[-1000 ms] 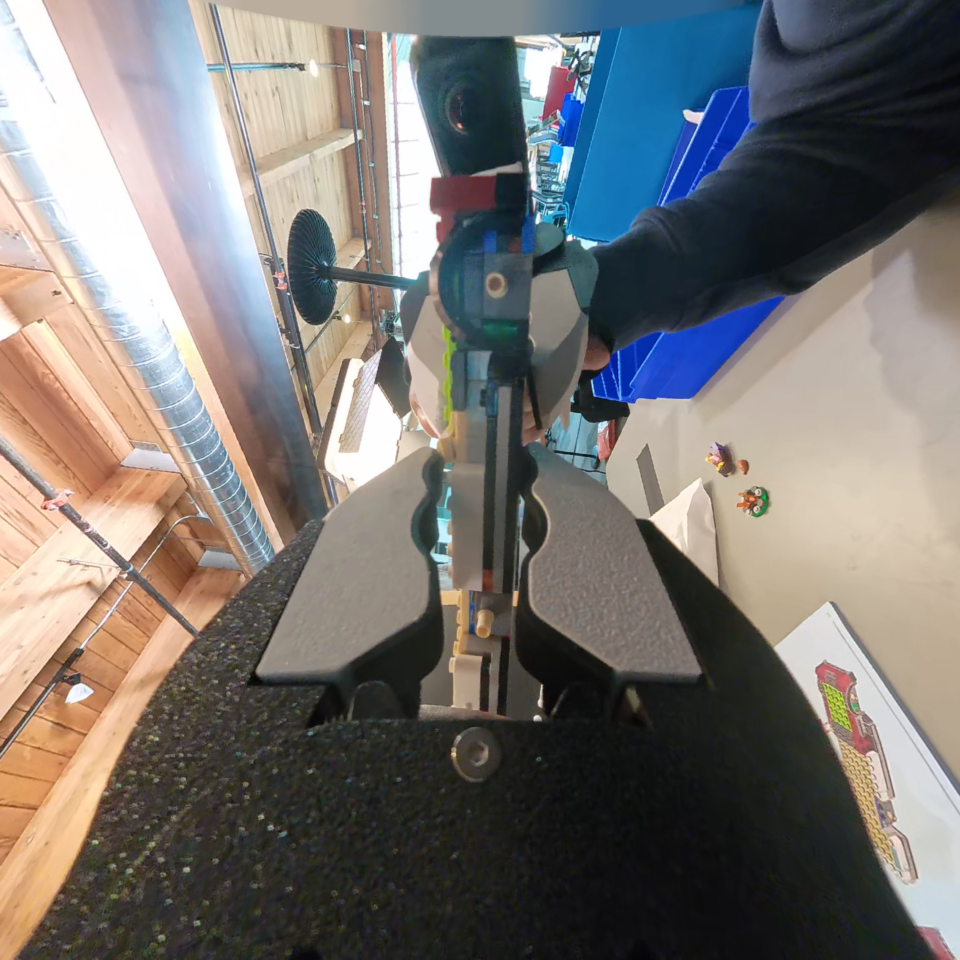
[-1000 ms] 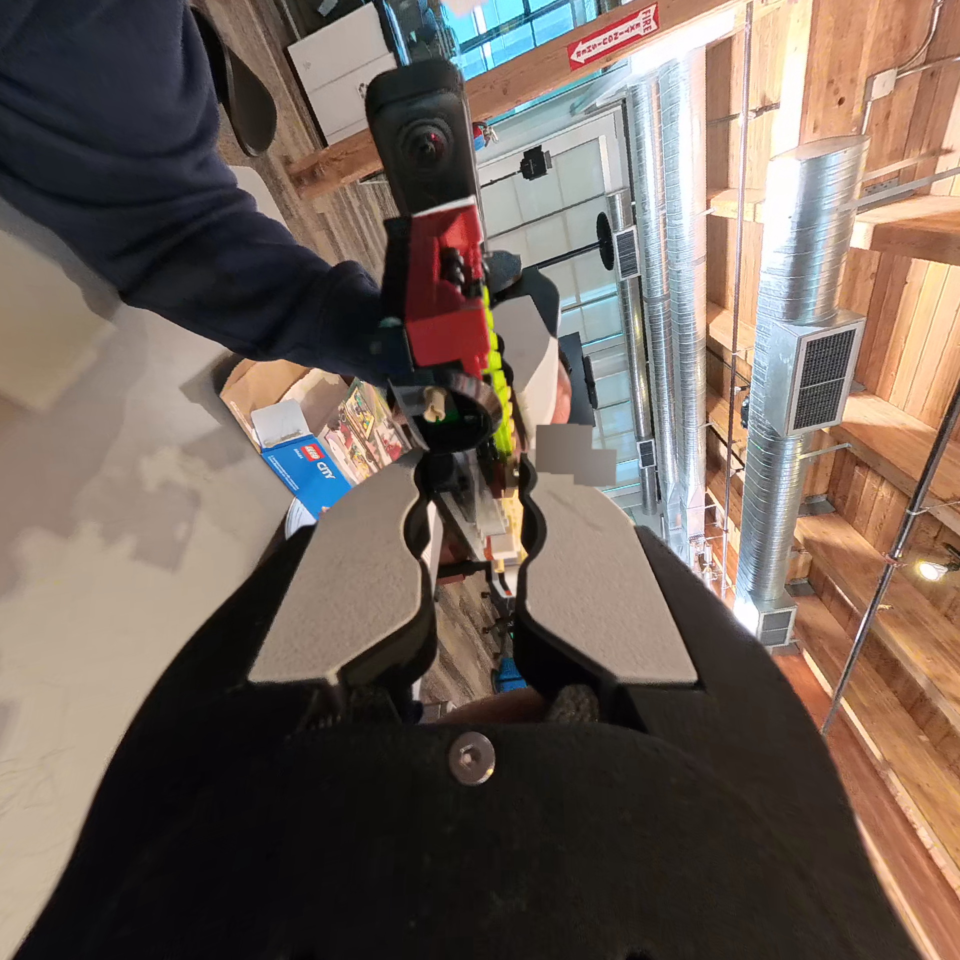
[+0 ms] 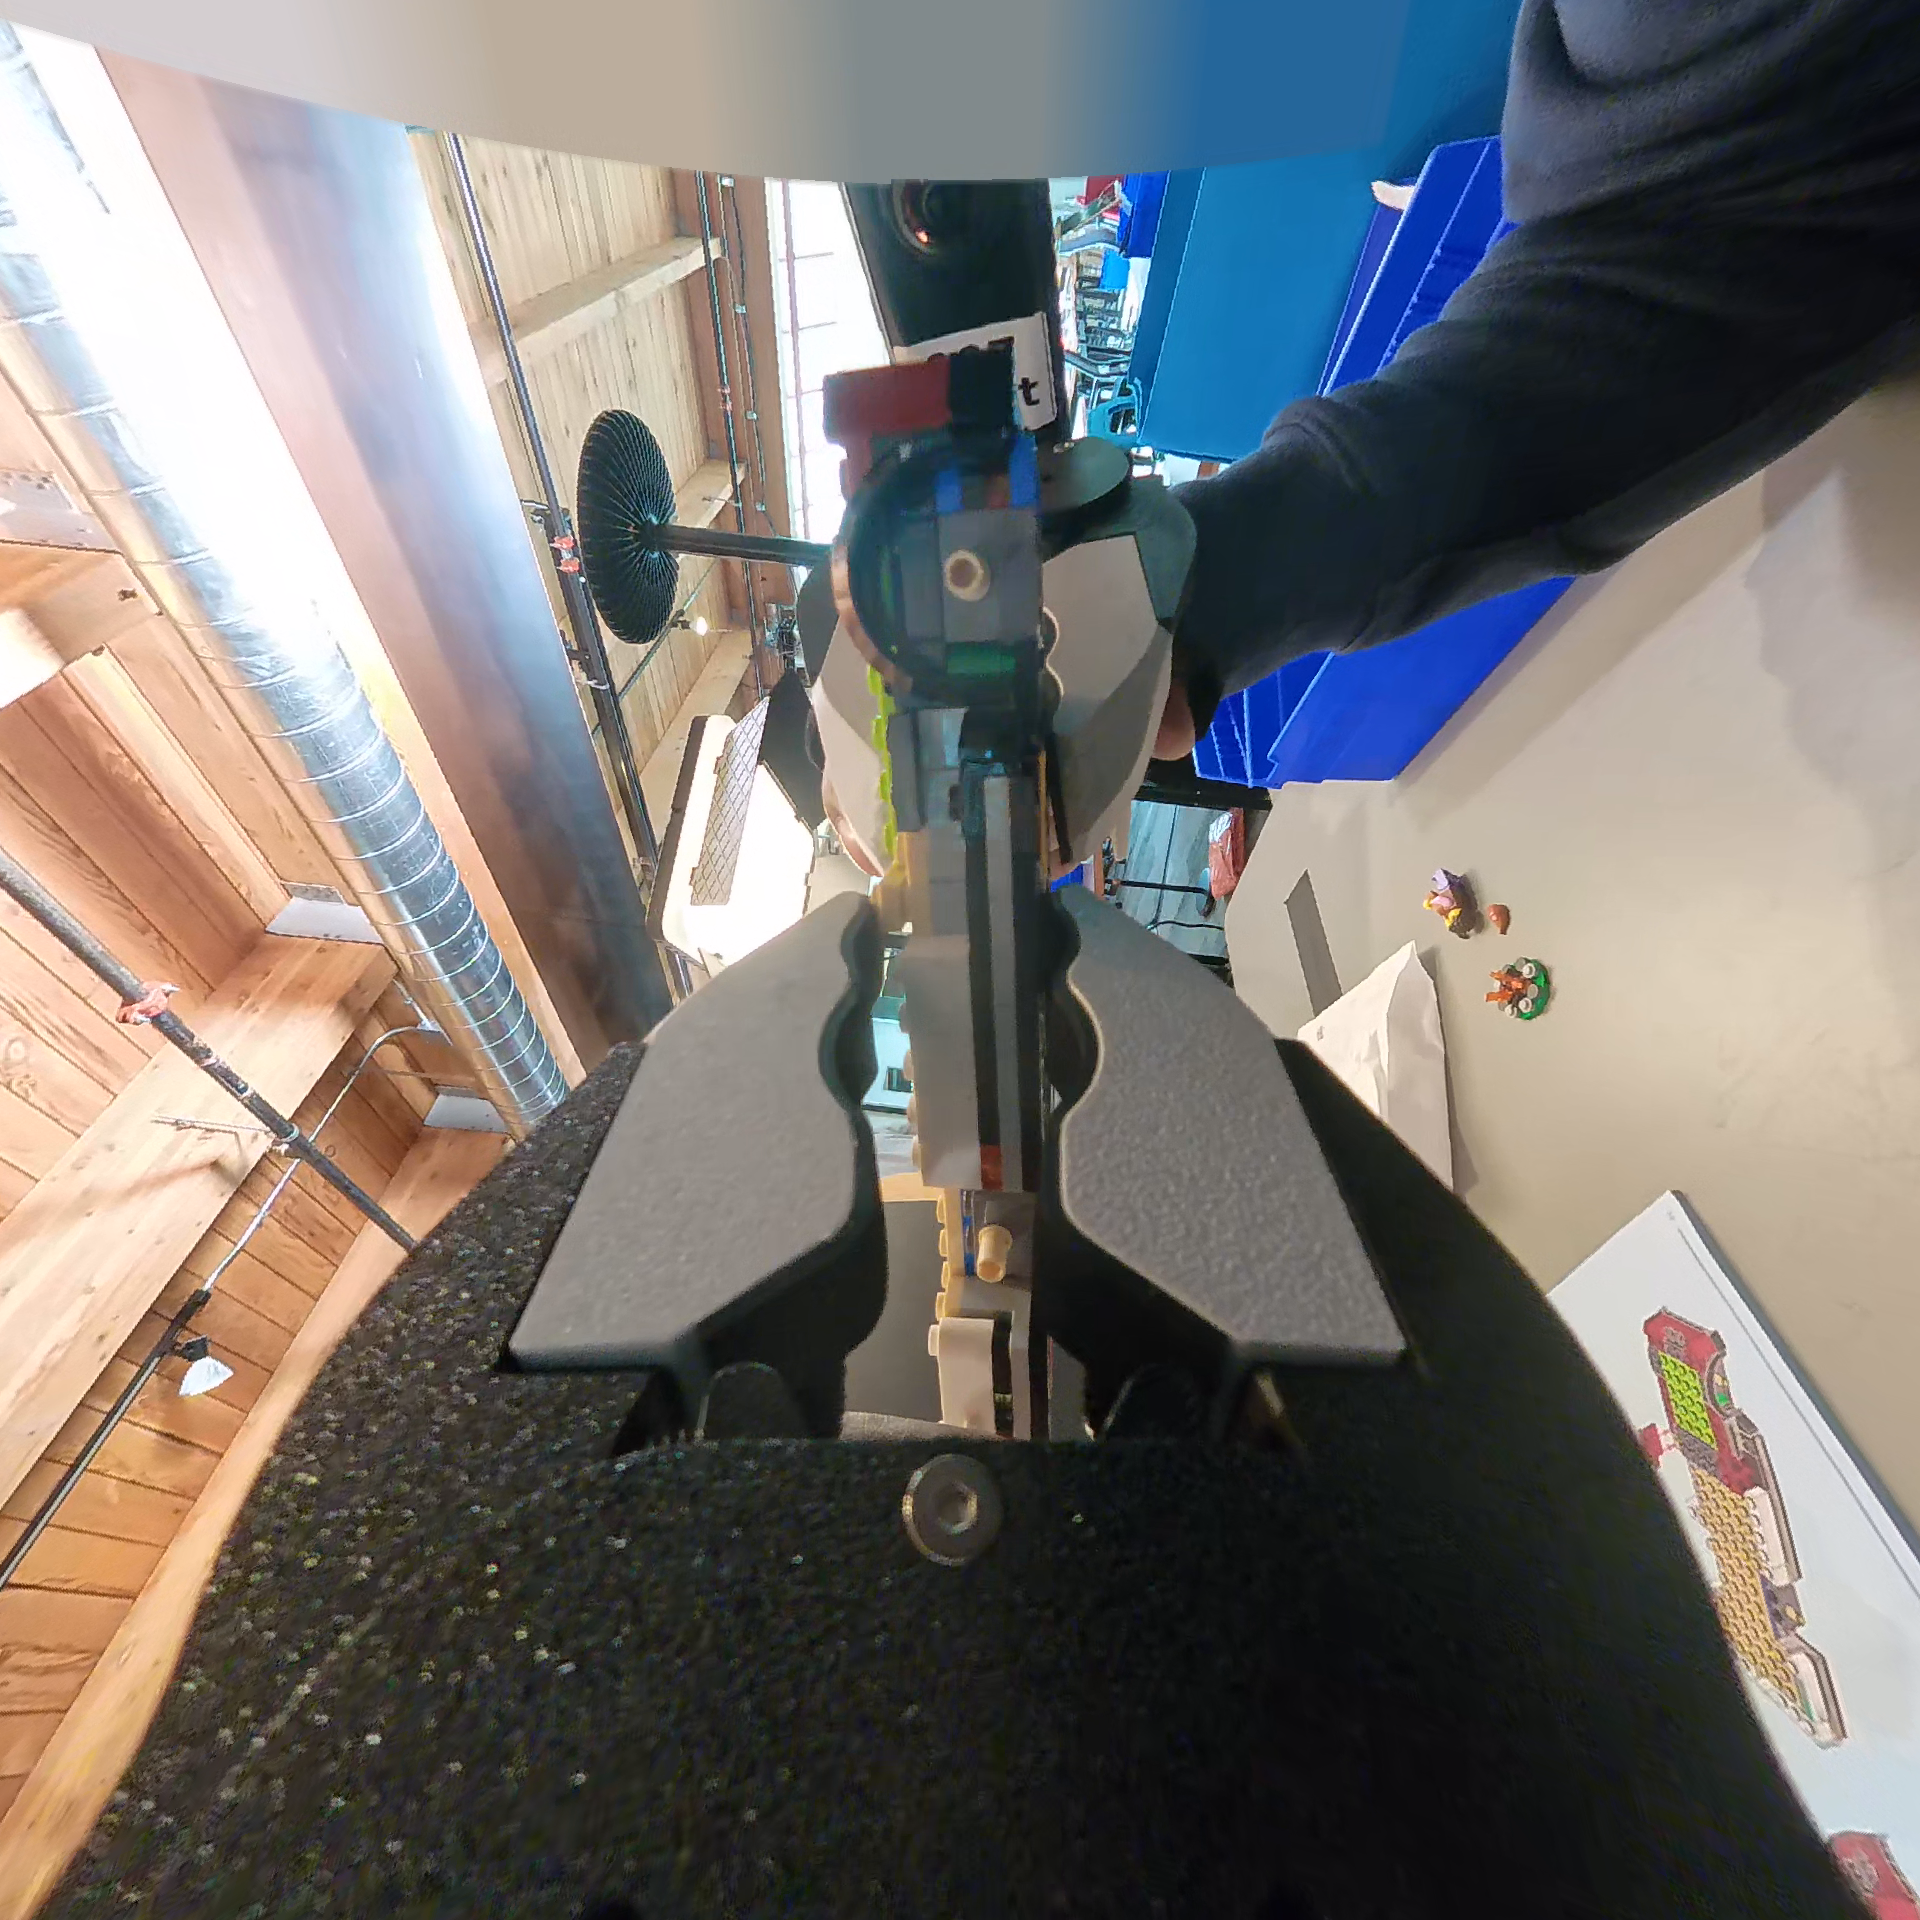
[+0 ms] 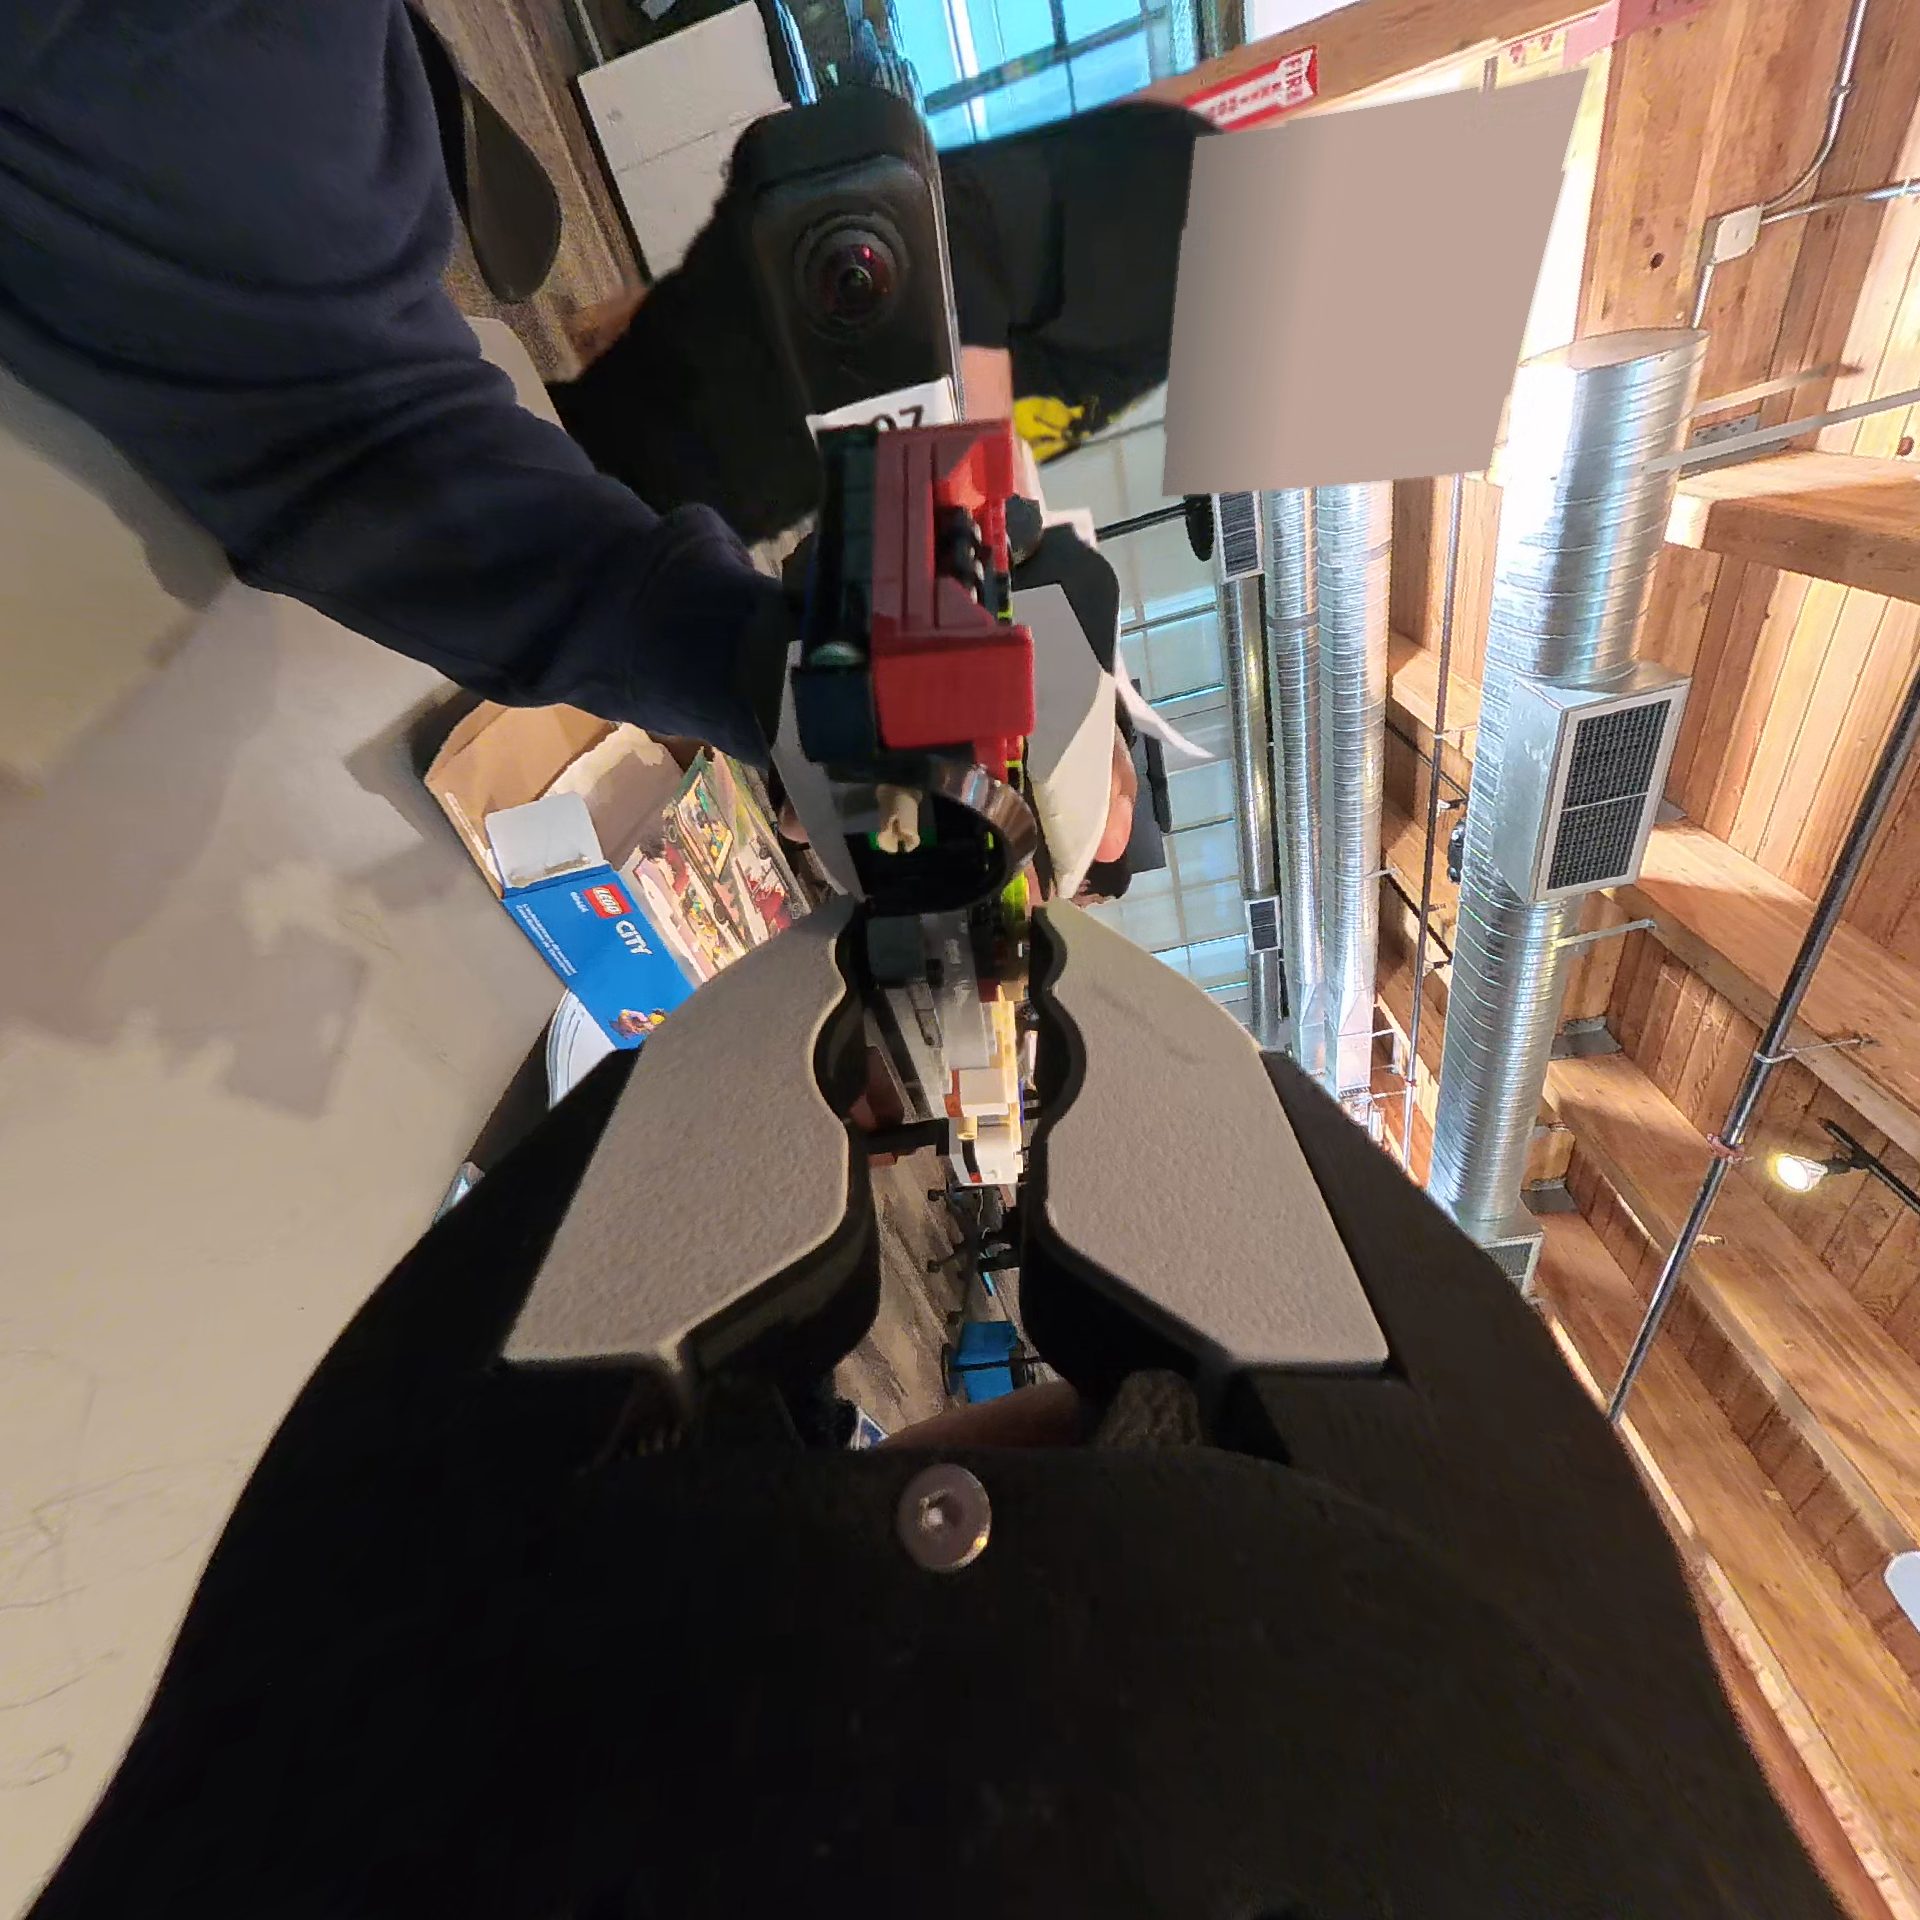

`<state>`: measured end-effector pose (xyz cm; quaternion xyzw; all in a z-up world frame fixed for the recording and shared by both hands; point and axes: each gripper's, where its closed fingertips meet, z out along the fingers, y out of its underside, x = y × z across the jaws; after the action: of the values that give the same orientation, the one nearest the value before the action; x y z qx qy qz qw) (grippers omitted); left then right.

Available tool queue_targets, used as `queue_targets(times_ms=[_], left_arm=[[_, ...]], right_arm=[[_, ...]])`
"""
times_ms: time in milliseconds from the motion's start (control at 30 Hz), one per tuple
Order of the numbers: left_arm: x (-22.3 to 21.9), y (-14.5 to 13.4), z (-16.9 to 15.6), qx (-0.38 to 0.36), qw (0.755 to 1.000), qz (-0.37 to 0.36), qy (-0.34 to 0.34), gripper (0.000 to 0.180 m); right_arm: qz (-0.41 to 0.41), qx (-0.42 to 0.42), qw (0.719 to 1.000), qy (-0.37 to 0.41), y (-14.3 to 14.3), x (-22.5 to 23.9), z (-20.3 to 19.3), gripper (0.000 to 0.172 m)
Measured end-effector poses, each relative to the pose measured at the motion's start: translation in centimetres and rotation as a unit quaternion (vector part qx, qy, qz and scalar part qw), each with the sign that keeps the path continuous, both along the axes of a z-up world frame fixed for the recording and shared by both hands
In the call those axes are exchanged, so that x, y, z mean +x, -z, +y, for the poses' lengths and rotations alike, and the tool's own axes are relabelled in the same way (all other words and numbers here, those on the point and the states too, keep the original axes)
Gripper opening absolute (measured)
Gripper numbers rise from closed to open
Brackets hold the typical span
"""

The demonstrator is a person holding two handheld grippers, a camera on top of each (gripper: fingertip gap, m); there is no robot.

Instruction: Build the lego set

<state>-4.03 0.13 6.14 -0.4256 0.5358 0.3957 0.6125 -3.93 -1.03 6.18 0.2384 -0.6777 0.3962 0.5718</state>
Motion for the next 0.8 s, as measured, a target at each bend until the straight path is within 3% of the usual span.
queue_targets(times_ms=[800], left_arm=[[-0.22, 0.04, 0.24, 0.013, 1.000, 0.015, -0.005, 0.027]], right_arm=[[-0.006, 0.004, 1.000, 0.007, 0.07, -0.25, 0.09, 0.029]])
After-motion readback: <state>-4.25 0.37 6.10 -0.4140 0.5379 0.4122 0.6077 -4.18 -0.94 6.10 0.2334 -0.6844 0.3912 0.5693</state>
